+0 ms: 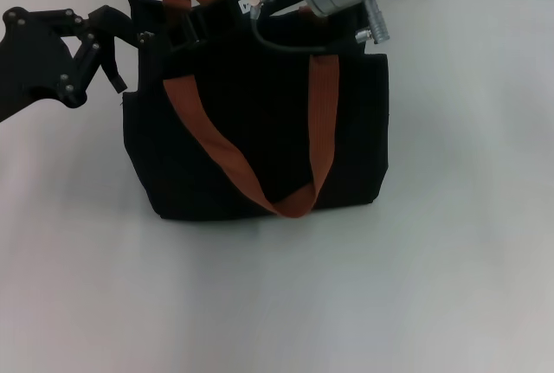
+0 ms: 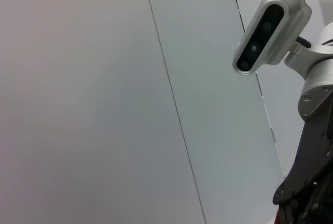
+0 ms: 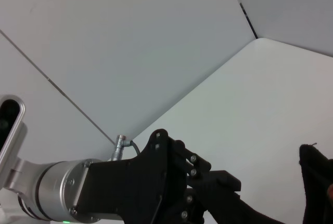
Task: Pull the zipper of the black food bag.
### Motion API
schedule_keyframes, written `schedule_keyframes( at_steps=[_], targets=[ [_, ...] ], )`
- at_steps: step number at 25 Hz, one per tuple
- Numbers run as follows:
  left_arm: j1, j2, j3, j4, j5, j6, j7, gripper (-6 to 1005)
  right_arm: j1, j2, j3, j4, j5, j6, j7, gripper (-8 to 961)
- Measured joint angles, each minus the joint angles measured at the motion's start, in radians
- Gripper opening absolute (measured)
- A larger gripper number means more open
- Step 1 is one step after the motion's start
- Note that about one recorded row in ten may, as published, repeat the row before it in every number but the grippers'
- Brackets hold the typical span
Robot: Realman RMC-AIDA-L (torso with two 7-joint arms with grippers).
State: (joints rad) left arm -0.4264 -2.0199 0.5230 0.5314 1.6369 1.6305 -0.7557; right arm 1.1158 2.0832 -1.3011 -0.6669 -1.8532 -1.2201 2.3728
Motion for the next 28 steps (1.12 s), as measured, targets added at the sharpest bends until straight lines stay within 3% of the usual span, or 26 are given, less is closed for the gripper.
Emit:
schedule_keyframes(
  at_steps=[28],
  targets=[
    [0.006, 0.001, -0.016, -0.001, 0.0, 0.0, -0.003, 137, -0.04, -0.003, 0.007, -0.058, -0.05, -0.01, 0.038, 3]
  ],
)
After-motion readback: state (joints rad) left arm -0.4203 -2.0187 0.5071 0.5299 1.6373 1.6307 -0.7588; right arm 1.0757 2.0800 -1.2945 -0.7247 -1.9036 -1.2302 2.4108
